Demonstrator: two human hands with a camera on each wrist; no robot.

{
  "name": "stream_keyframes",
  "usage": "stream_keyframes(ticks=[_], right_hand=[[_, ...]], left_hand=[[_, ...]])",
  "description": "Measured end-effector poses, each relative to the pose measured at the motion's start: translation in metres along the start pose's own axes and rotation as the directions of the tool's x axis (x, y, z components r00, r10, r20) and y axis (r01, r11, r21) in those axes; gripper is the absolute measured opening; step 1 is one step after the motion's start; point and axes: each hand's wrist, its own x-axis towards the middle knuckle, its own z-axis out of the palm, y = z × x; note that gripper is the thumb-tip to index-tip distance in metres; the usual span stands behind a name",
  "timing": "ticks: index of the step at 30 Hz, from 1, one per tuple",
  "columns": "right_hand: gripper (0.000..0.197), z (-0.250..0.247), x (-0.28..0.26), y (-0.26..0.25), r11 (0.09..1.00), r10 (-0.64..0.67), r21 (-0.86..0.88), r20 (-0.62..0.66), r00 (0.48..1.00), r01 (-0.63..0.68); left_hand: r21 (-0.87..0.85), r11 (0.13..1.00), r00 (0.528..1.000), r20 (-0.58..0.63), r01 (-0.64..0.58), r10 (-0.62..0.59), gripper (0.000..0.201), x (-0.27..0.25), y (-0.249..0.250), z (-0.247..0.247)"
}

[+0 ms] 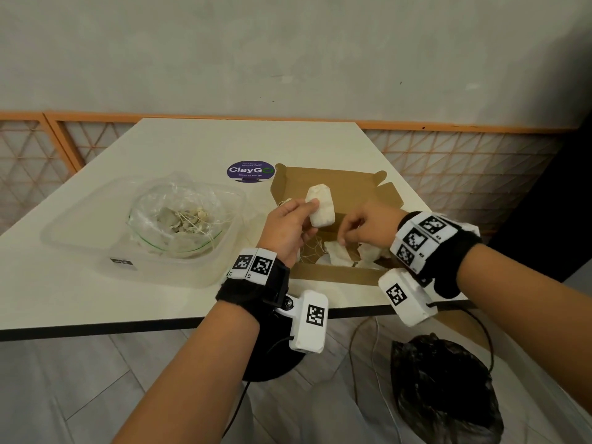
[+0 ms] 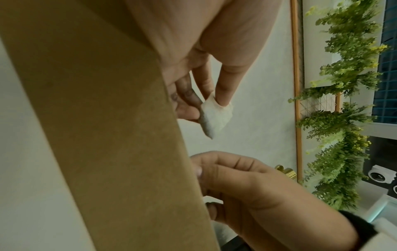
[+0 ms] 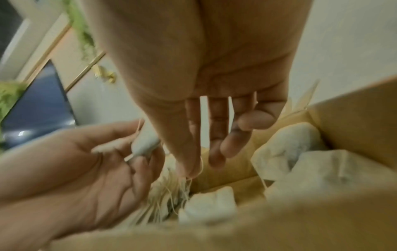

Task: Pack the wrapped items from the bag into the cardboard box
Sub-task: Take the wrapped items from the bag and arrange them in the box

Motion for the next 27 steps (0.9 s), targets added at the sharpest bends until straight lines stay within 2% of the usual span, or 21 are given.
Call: stream_keyframes(ticks=[2, 4, 6, 9, 12, 16, 19, 21, 27], right_hand=[[0.006, 0.002, -0.002, -0.001, 0.999, -0.021, -0.032, 0.08, 0.997, 0.024], [0.014, 0.014, -0.002, -0.003, 0.98, 0.004, -0.199, 0.153, 0.988, 0.027], [0.018, 0.02, 0.001, -0.002, 0.973, 0.049, -0.229, 0.128, 0.991, -0.019], [0.011, 0.013, 0.003, 0.002, 0.991, 0.11, -0.089, 0.067, 0.992, -0.104], [0.006, -0.002, 0.003, 0.008, 0.973, 0.156, 0.17, 0.004, 0.988, -0.154], [0.006, -0.026, 0.009, 0.015, 0.876, 0.207, 0.458, -0.072, 0.976, -0.152], [0.011, -0.035, 0.01, 0.009, 0.769, 0.176, 0.628, -0.027, 0.984, -0.121], [0.013, -0.037, 0.008, 0.002, 0.726, 0.135, 0.678, 0.027, 0.991, -0.117], [0.011, -0.033, 0.01, -0.007, 0.736, 0.106, 0.666, 0.058, 0.993, -0.117]], left_hand=[[-0.004, 1.0, 1.0, -0.002, 0.001, -0.001, 0.017, 0.0, 0.0, 0.0], [-0.006, 1.0, 1.0, -0.009, 0.003, -0.003, 0.017, 0.001, 0.0, 0.0], [-0.001, 1.0, 1.0, -0.011, 0.005, -0.005, 0.016, 0.001, 0.0, 0.0], [0.024, 1.0, 1.0, -0.006, 0.0, 0.0, 0.015, 0.001, 0.0, 0.0], [0.056, 0.998, 1.0, 0.025, 0.001, -0.002, 0.015, -0.001, 0.001, 0.001], [0.117, 0.993, 0.995, 0.095, -0.015, 0.004, 0.017, -0.003, 0.002, 0.002], [0.16, 0.987, 0.99, 0.138, -0.024, 0.002, 0.017, -0.007, 0.002, 0.004], [0.185, 0.982, 0.988, 0.153, -0.03, 0.002, 0.019, -0.009, 0.003, 0.005], [0.181, 0.982, 0.989, 0.146, -0.045, 0.019, 0.01, -0.008, 0.001, 0.004]])
